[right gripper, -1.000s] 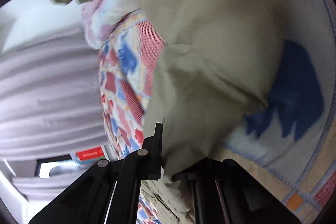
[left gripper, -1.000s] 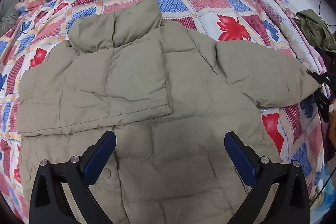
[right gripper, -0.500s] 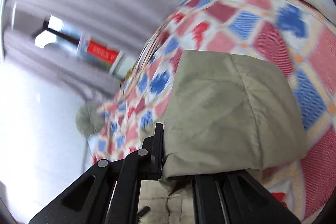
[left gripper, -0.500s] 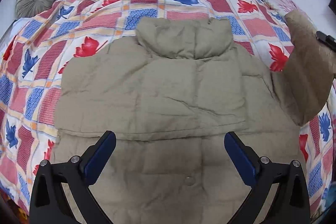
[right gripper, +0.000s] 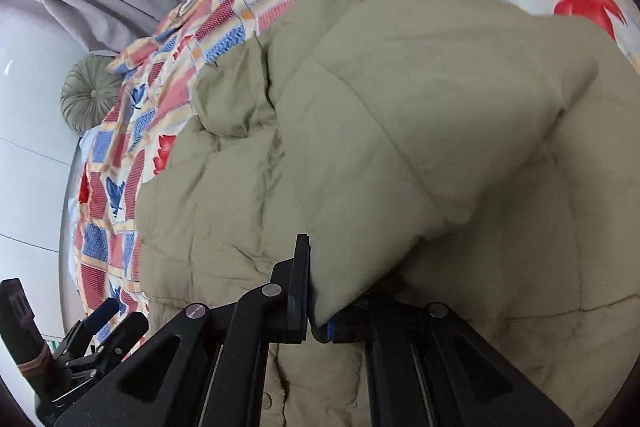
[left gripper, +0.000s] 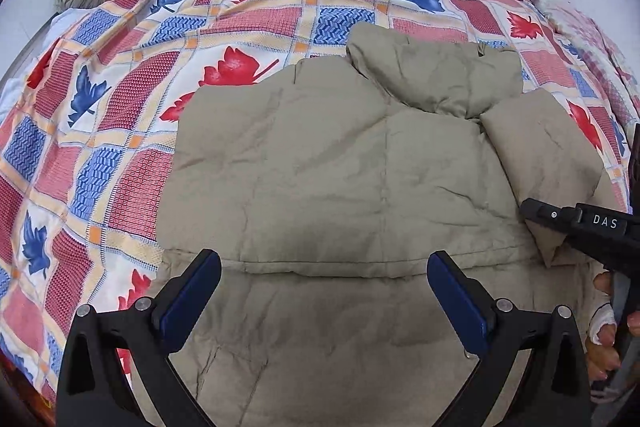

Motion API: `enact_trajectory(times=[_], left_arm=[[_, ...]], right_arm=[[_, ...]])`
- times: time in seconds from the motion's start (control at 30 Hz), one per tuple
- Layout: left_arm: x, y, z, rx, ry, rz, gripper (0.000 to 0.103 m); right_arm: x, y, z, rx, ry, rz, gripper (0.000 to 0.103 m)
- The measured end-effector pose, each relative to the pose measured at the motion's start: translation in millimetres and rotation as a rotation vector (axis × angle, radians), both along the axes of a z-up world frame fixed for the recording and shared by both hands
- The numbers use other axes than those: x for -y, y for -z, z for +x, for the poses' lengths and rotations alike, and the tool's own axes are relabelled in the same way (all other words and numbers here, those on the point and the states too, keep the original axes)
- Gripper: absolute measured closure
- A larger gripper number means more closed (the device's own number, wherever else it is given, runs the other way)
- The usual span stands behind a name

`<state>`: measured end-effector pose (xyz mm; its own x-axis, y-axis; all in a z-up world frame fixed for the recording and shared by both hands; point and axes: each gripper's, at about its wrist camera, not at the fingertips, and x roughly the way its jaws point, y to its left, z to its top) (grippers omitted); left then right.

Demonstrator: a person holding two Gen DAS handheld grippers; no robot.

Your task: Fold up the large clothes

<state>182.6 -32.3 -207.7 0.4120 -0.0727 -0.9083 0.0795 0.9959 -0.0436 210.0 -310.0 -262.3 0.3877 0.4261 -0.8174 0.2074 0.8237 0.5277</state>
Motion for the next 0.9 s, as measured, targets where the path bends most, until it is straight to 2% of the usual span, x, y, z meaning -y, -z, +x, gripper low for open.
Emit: enact_trajectory(times=[0.07,0.13,0.2,0.23,0.27,0.4,0.53,0.57,0.6,0.63,0.67,0.77,0.9], left_arm=[[2.0,1.1,2.7,-0.003,0.002,-0.018,0.0],[5.8,0.2,6.6,-0.004,0.008,-0.035,0.0],[9.3,0.9,12.7,-0.007,0.022,-0.062,0.0],[11.1,2.2,16.0,-0.013,0.028,-0.07,0.0],[12.7,4.3,20.9,-0.018,0.031,-0.072,0.0],[12.1,8.8,33.6,-0.022,0.032,-0.104,0.0],[-2.3,10.5,38.0,-0.038,0.026,-0.193,0.0],[-9.1,11.7,38.9,-0.054,0.026,-0.231,0.0],[-14.4,12.8,39.8,-0.064,0.023,-0.256,0.0],[-20.4,13.4,40.3,-0.07,0.019,-0.278,0.0],[-28.3,13.5,40.7,-0.075,0.015,-0.297,0.0],[-45.6,10.9,41.8,-0.069,0.003,-0.327,0.0],[-68.9,3.7,46.3,-0.063,-0.02,-0.439,0.0]], right_arm=[[5.4,0.6,-1.7,-0.018,0.018,0.019,0.095],[6.3,-3.8,0.7,-0.04,0.022,0.023,0.084],[7.2,-15.4,-2.6,-0.028,0.02,0.024,0.046],[7.2,-22.9,-4.3,-0.013,0.028,0.019,0.038],[8.7,-30.9,-7.4,0.008,0.042,0.014,0.036],[36.2,-49.7,-24.4,0.05,0.173,0.04,0.036],[68.1,-35.5,-17.7,0.013,0.33,0.16,0.036],[73.9,-30.6,-14.1,0.011,0.366,0.2,0.047],[76.0,-27.4,-9.9,0.01,0.385,0.227,0.08],[75.2,-27.5,-4.6,0.004,0.398,0.23,0.092],[70.7,-33.0,-0.1,0.026,0.396,0.223,0.094],[34.7,-56.2,18.6,0.104,0.26,0.16,0.095],[-36.8,-76.8,34.0,0.157,0.003,0.01,0.095]])
